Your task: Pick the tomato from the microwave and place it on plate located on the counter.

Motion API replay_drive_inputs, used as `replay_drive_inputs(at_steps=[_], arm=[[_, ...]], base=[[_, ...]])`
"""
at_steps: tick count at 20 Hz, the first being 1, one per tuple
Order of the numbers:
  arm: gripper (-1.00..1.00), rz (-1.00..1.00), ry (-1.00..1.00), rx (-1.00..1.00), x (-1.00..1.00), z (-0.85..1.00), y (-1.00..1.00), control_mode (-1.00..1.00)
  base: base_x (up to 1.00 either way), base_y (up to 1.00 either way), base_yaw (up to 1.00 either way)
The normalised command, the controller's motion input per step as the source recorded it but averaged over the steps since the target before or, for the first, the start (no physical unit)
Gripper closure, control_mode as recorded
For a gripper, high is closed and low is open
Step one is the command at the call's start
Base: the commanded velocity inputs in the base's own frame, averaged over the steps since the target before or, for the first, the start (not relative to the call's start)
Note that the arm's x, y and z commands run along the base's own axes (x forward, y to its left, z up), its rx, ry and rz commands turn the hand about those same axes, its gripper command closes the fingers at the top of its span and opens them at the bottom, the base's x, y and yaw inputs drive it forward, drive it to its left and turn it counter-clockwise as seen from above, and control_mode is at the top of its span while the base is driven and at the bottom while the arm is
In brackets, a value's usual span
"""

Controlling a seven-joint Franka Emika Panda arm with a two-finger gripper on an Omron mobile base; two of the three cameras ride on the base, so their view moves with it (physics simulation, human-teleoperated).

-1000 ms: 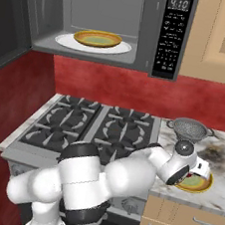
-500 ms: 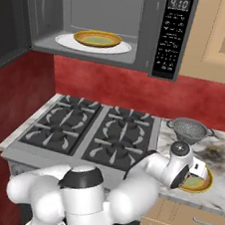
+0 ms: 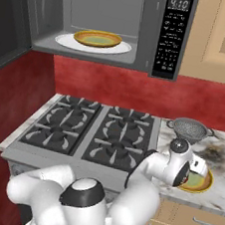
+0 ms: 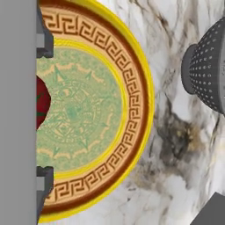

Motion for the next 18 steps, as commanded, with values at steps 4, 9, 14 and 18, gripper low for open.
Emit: replay_drive_inputs(at_steps=[4,9,14,18], arm=[[-1.00,-0.06,0.01,0.00,-0.46,0.91,0.04,-1.00],[-1.00,-0.03,0.00,0.00,-0.93,0.92,0.53,-1.00],[-1.00,-0.02,0.00,-0.01,-0.98,0.74,0.99,-1.00],[-1.00,0.00,-0.05,0.00,-0.78,0.66,1.00,-1.00]], base=[[0.00,0.00,0.00],[0.00,0.00,0.00],[0.00,0.00,0.00],[0.00,0.00,0.00]])
